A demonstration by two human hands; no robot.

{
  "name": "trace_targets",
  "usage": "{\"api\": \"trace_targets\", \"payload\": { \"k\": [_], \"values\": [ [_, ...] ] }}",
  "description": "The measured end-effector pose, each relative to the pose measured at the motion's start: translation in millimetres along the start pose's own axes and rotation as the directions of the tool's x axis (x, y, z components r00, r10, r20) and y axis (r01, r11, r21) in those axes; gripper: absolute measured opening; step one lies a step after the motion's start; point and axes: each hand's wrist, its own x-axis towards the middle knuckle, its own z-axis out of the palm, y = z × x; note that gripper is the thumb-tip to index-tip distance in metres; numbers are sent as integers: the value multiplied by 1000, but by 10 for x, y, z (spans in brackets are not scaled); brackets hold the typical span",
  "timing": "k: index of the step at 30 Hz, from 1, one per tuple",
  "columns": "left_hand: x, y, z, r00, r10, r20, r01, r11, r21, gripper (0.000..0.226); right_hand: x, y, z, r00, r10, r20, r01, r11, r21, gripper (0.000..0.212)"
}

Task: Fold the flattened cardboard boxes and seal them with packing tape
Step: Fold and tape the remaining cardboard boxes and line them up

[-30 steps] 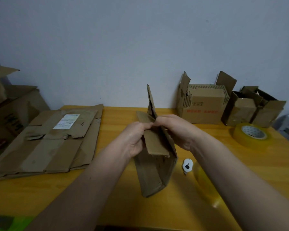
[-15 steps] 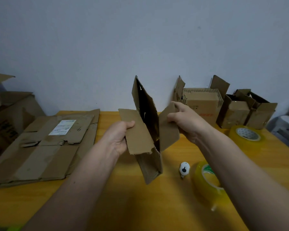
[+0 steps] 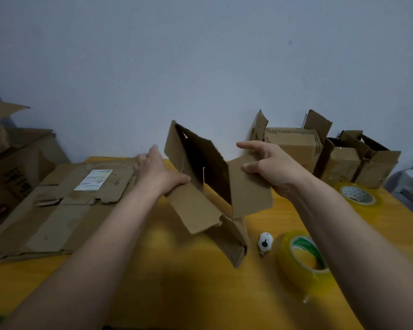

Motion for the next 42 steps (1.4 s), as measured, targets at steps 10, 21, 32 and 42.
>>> {"api": "trace_targets", "payload": {
  "k": [10,21,32,42],
  "values": [
    [168,43,-197,986,20,163,21,968,-249,17,4,77,-108,993,-13,-121,18,999,40,49],
    [97,-86,-473,961,-3,275,98,938,-333,8,116,54,-164,975,133,-176,-95,974,205,74],
    [32,-116,-381,964,80,255,24,924,-382,13,134,0,-177,988,-56,-145,25,979,-203,59],
    [306,-46,-512,903,110,416,49,934,-355,12,498,-420,-125,995,56,84,42,527,-849,41]
  ]
}}
